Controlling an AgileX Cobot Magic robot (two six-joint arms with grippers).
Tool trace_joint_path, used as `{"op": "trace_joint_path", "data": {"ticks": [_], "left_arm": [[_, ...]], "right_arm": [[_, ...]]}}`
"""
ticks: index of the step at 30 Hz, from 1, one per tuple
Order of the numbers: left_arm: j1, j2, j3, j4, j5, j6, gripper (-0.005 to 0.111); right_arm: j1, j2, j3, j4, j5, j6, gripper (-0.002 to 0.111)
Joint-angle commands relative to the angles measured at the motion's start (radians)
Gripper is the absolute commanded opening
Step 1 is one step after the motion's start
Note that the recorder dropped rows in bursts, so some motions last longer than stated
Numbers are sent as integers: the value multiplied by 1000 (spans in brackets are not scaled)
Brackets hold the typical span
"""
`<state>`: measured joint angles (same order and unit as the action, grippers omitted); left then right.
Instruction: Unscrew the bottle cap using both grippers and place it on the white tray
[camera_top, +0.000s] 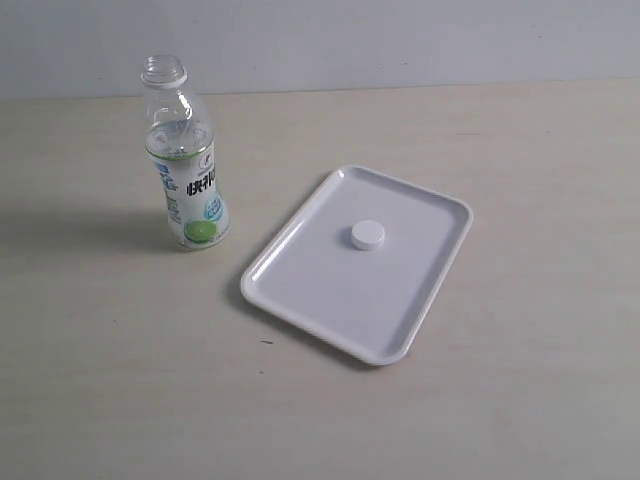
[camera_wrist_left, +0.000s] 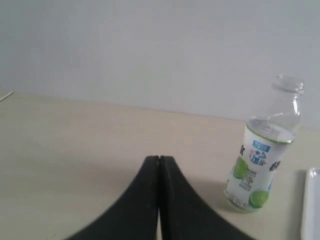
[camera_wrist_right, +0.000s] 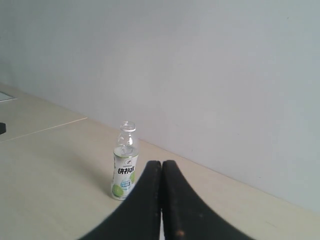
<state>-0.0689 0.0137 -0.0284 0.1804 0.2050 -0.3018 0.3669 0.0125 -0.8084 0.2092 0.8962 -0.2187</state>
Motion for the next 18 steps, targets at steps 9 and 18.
{"op": "trace_joint_path", "data": {"ticks": [9,18], "left_arm": [[0,-14,28,-83,154,107,0],[0,-14,28,-83,154,107,0]], "right_arm": [[-3,-3,6,2,-7,-4,0],[-3,-3,6,2,-7,-4,0]]}}
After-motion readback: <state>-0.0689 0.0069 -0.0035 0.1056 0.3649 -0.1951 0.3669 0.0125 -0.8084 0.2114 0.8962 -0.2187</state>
